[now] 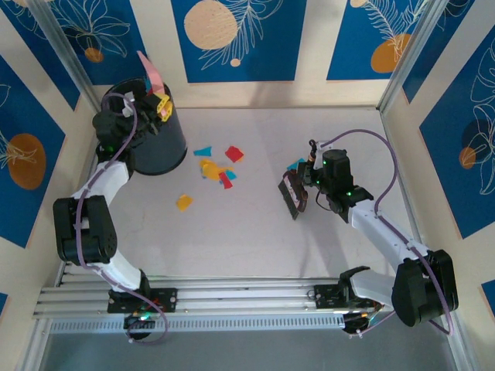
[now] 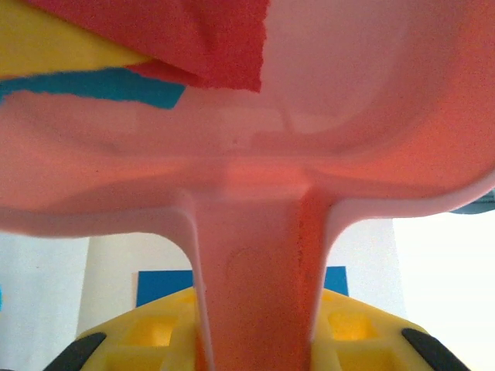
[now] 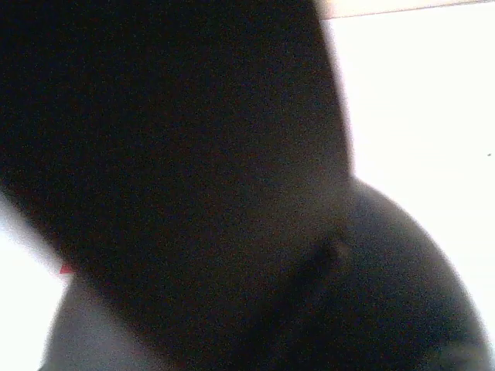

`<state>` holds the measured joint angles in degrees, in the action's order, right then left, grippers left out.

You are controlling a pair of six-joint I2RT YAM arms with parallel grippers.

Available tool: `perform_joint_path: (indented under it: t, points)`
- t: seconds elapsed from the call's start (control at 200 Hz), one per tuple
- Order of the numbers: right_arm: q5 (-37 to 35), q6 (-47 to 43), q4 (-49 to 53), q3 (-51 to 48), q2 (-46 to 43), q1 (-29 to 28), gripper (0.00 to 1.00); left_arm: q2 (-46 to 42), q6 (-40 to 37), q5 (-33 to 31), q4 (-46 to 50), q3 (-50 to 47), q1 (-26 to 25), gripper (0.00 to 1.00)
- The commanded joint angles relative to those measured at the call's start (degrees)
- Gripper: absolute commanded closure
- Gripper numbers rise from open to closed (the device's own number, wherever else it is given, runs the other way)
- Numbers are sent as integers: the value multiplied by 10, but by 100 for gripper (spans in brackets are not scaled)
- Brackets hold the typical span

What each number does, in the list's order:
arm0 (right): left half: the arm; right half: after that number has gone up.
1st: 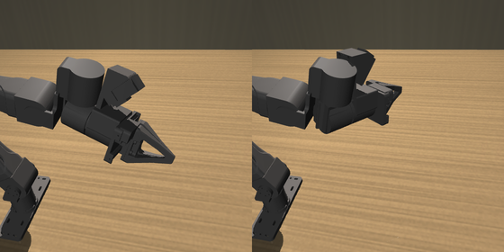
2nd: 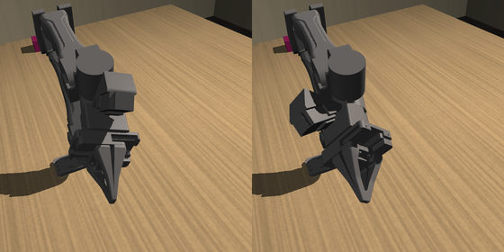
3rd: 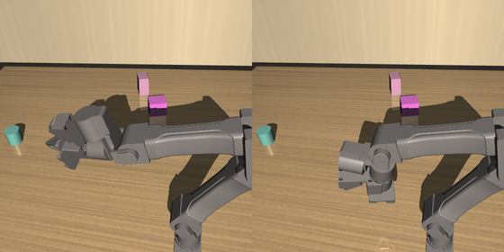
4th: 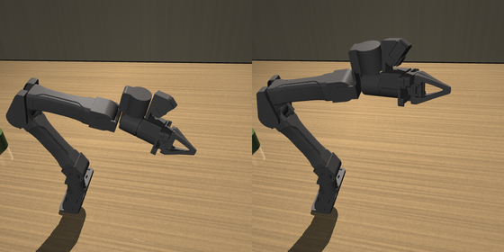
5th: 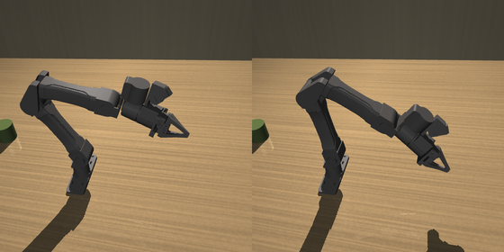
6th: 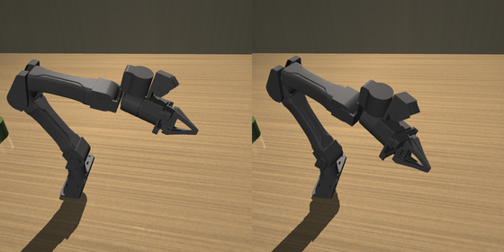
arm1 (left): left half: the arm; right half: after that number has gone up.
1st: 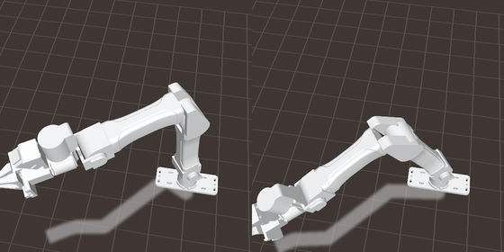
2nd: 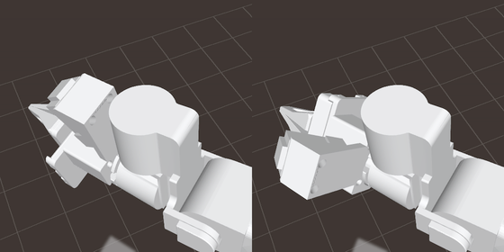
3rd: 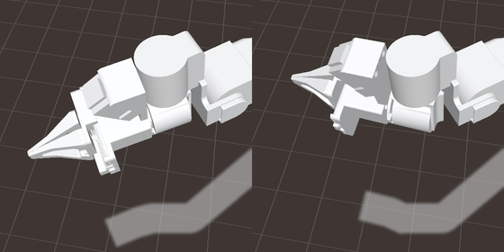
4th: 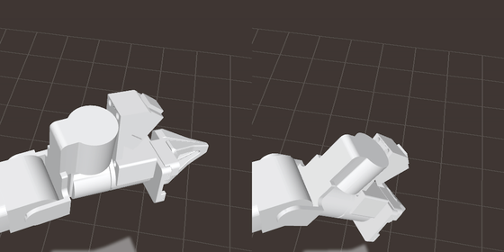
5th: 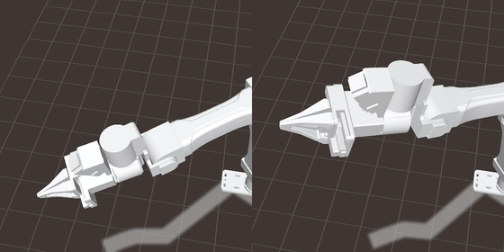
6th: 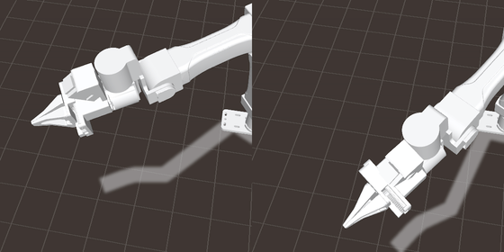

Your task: Sweep away the paper scraps from the table

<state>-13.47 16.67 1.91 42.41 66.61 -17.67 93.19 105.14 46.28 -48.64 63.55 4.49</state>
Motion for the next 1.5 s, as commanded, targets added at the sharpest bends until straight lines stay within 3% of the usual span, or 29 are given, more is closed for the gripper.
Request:
perform_joint_path:
  t: [0.0, 0.785, 1.205, 1.345, 1.495]
  points:
    - [-1, 2, 4, 17, 5, -6, 100, -2, 46, -16, -78, -10, 5, 100]
    - [-6, 5, 4, 17, 7, -12, 100, 18, 271, -114, -302, -90, -10, 100]
    - [-14, 3, 4, 22, 13, -18, 100, 29, 286, -138, -319, -100, -35, 100]
    - [-13, 3, 5, 23, 13, -18, 100, 27, 267, -107, -298, -77, -35, 100]
    - [-8, 6, 5, 23, 11, -18, 100, 7, 195, -63, -219, -61, -35, 100]
